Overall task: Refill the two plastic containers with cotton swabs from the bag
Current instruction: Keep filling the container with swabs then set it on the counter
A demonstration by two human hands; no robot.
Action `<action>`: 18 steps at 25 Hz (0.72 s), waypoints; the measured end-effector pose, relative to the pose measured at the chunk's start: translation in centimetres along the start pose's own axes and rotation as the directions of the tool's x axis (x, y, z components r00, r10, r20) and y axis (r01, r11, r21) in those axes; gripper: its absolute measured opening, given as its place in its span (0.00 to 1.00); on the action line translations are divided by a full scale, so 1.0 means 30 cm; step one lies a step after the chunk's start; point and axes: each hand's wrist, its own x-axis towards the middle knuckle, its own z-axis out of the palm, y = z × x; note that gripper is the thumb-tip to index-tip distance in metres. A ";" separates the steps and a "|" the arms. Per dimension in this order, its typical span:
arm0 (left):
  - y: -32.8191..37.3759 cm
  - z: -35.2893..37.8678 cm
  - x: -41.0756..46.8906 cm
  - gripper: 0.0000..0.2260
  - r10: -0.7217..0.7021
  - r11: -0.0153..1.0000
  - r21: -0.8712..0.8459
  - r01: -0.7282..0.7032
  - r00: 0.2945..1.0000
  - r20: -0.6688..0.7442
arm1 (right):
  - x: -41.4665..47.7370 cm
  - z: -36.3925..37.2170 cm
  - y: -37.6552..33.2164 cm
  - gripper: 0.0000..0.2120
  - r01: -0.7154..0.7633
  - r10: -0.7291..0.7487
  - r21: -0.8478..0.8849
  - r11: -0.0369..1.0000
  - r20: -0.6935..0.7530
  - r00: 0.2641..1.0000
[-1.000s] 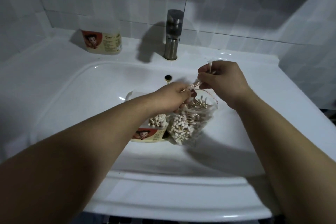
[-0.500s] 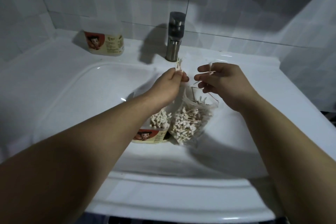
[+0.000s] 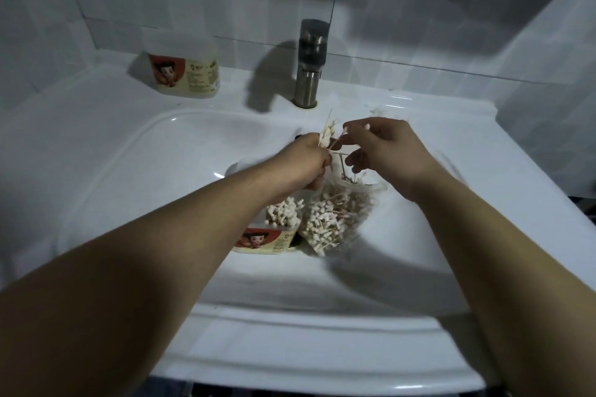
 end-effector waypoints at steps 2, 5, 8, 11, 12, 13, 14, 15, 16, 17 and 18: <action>0.009 -0.003 -0.007 0.12 0.002 1.000 -0.025 -0.002 0.999 -0.034 | 0.005 -0.004 0.000 0.14 -0.060 0.060 0.049 0.997 -0.016 0.998; 0.012 -0.002 -0.019 0.10 0.039 0.999 -0.015 -0.040 0.999 -0.032 | 0.006 -0.005 0.002 0.18 -0.096 0.095 0.052 0.994 0.020 0.995; 0.003 0.007 -0.031 0.11 0.066 0.998 -0.021 -0.065 0.997 0.042 | -0.001 0.005 0.002 0.20 -0.081 0.079 0.016 0.997 0.084 0.993; 0.012 0.028 -0.044 0.12 0.104 0.993 -0.077 -0.093 0.984 0.148 | -0.017 0.016 0.000 0.23 -0.047 0.062 -0.092 0.995 0.165 0.984; 0.014 0.032 -0.046 0.12 0.096 0.992 -0.096 -0.081 0.982 0.162 | -0.022 0.022 0.001 0.23 -0.035 0.057 -0.109 0.993 0.198 0.979; 0.014 0.034 -0.044 0.11 0.079 0.991 -0.115 -0.061 0.983 0.167 | -0.024 0.027 0.000 0.22 -0.025 0.049 -0.113 0.993 0.209 0.977; 0.012 0.033 -0.040 0.11 0.061 0.989 -0.141 -0.037 0.983 0.173 | -0.023 0.030 0.001 0.20 -0.010 0.031 -0.116 0.993 0.185 0.982; 0.008 0.029 -0.035 0.10 0.046 0.986 -0.166 -0.017 0.983 0.177 | -0.019 0.028 0.000 0.18 0.016 -0.001 -0.109 0.994 0.135 0.991; 0.005 0.024 -0.030 0.09 0.038 0.983 -0.186 -0.004 0.984 0.176 | -0.015 0.024 -0.001 0.17 0.053 -0.046 -0.092 0.994 0.082 0.996; 0.004 0.020 -0.029 0.09 0.031 0.981 -0.192 0.002 0.985 0.171 | -0.012 0.019 -0.004 0.17 0.094 -0.091 -0.069 0.993 0.045 0.995; 0.003 0.018 -0.029 0.09 0.025 0.981 -0.192 0.007 0.986 0.164 | -0.011 0.014 -0.003 0.17 0.129 -0.128 -0.051 0.990 0.029 0.991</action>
